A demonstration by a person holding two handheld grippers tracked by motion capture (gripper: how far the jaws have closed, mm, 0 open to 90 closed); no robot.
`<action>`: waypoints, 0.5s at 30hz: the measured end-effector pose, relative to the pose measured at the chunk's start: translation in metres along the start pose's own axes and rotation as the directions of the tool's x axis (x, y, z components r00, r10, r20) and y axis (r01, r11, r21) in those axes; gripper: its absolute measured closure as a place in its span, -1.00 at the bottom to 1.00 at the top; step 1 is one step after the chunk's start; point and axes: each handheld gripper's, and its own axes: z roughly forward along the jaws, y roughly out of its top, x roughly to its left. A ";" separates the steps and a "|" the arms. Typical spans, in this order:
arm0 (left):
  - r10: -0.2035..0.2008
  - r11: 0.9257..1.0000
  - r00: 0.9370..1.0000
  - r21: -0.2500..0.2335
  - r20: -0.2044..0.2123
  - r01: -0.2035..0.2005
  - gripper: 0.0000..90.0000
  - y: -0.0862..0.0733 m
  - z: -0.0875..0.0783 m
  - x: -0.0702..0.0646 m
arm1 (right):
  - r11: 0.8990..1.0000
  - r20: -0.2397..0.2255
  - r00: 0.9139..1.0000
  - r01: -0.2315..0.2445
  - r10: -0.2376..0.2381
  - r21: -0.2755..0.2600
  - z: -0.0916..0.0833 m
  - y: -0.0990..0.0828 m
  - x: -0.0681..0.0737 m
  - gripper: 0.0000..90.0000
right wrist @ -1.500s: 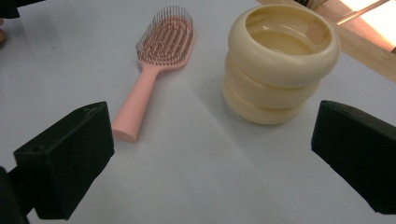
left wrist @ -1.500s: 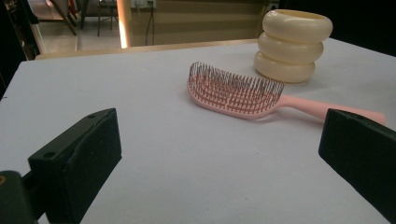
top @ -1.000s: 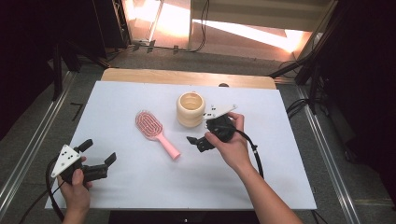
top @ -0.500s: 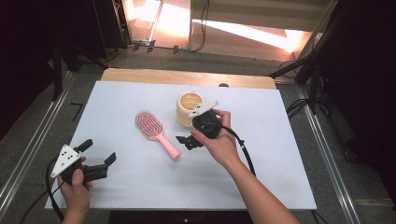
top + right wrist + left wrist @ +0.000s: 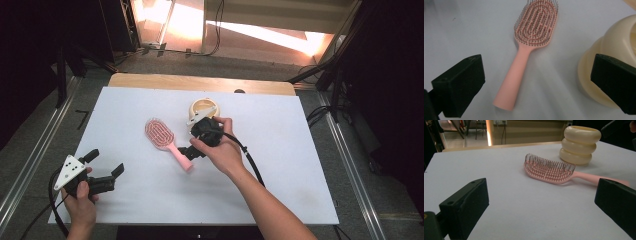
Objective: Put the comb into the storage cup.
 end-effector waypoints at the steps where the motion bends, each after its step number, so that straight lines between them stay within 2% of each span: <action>1: -0.002 1.000 1.000 -0.001 0.000 0.002 -1.00 0.000 0.000 0.000 | 1.000 -0.003 1.000 0.000 0.000 0.007 0.002 0.001 0.001 -1.00; 9: -0.002 1.000 1.000 0.000 -0.001 0.002 -1.00 0.000 0.000 0.000 | 0.998 -0.022 1.000 -0.005 0.007 0.062 0.019 0.007 0.004 -1.00; 15: -0.003 1.000 1.000 0.001 -0.001 0.003 -1.00 0.000 0.000 0.000 | 0.993 -0.035 0.999 -0.031 0.035 0.111 0.035 0.010 0.004 -1.00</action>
